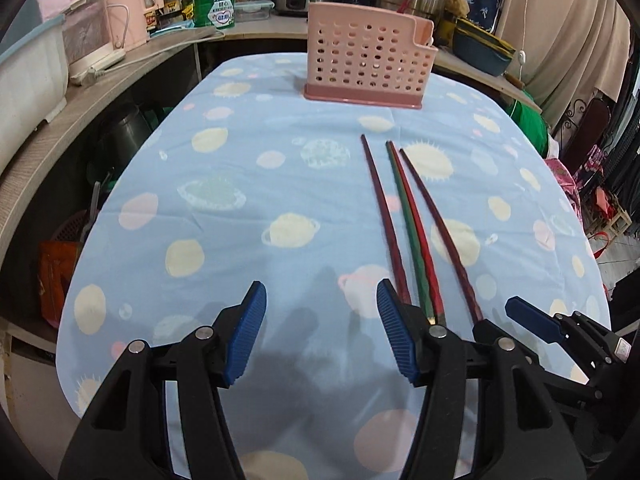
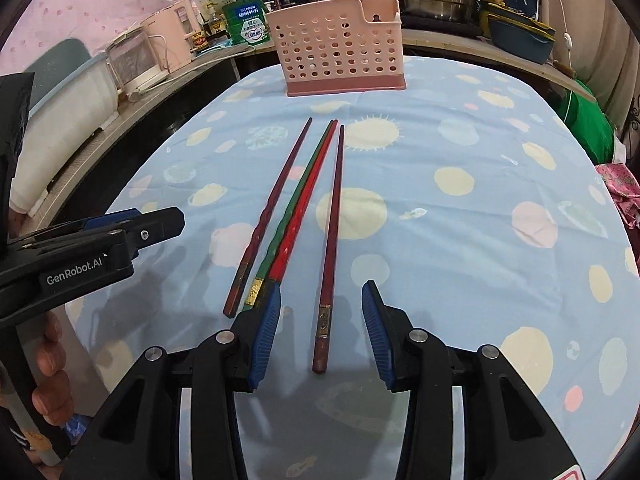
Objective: Organize utensils
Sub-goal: 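Grasp a dark red chopstick with the right tool while the left tool grasps another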
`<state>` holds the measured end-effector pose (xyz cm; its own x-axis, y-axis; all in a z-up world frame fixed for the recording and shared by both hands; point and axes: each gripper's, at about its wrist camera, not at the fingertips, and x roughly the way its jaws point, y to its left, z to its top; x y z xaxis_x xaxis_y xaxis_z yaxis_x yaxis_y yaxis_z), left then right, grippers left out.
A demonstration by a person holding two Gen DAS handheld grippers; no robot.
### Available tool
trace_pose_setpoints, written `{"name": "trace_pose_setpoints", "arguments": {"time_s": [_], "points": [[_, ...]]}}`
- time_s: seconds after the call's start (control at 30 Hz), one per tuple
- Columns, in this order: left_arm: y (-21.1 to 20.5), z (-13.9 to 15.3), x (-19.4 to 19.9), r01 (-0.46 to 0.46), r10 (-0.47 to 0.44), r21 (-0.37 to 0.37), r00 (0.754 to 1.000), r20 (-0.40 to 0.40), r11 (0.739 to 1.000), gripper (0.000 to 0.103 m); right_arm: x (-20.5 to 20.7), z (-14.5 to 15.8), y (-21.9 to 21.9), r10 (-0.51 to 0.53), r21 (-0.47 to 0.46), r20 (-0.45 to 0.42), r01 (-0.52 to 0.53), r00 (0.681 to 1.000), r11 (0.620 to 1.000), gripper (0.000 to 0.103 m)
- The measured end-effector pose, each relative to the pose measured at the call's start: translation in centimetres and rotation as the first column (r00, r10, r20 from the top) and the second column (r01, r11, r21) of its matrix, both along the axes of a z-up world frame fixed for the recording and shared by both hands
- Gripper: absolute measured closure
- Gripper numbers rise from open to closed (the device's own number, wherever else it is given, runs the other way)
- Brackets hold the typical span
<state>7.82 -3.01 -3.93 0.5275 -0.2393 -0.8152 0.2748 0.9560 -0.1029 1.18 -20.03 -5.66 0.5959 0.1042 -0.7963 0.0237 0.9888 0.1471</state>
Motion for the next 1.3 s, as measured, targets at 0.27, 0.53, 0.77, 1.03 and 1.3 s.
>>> {"name": "trace_pose_setpoints", "arguments": {"time_s": [0.27, 0.53, 0.77, 1.03, 1.3], "points": [[-0.1, -1.6, -0.4, 0.004, -0.003, 0.01, 0.999, -0.042, 1.0, 0.048, -0.1, -1.5, 0.2, -0.003, 0.003, -0.025, 0.003, 1.0, 1.0, 0.08], [-0.4, -2.1, -0.6, 0.014, -0.014, 0.004, 0.998, -0.062, 1.0, 0.048, -0.5, -1.7, -0.2, -0.025, -0.038, -0.002, 0.025, 1.0, 0.999, 0.096], [-1.7, -2.1, -1.2, 0.046, -0.046, -0.01, 0.997, -0.064, 0.999, 0.044, -0.7, -1.7, -0.9, -0.053, -0.023, 0.0, 0.053, 0.999, 0.998, 0.096], [-3.2, -2.6, -1.3, 0.077, -0.077, -0.009, 0.994, -0.077, 0.997, 0.044, -0.9, -1.7, -1.4, -0.062, -0.005, 0.0, 0.062, 0.998, 0.998, 0.096], [-3.7, -3.2, -0.9, 0.07, -0.069, 0.004, 0.994, -0.088, 0.998, 0.044, -0.8, -1.8, -1.5, -0.061, 0.005, 0.0, 0.061, 0.998, 0.998, 0.096]]}}
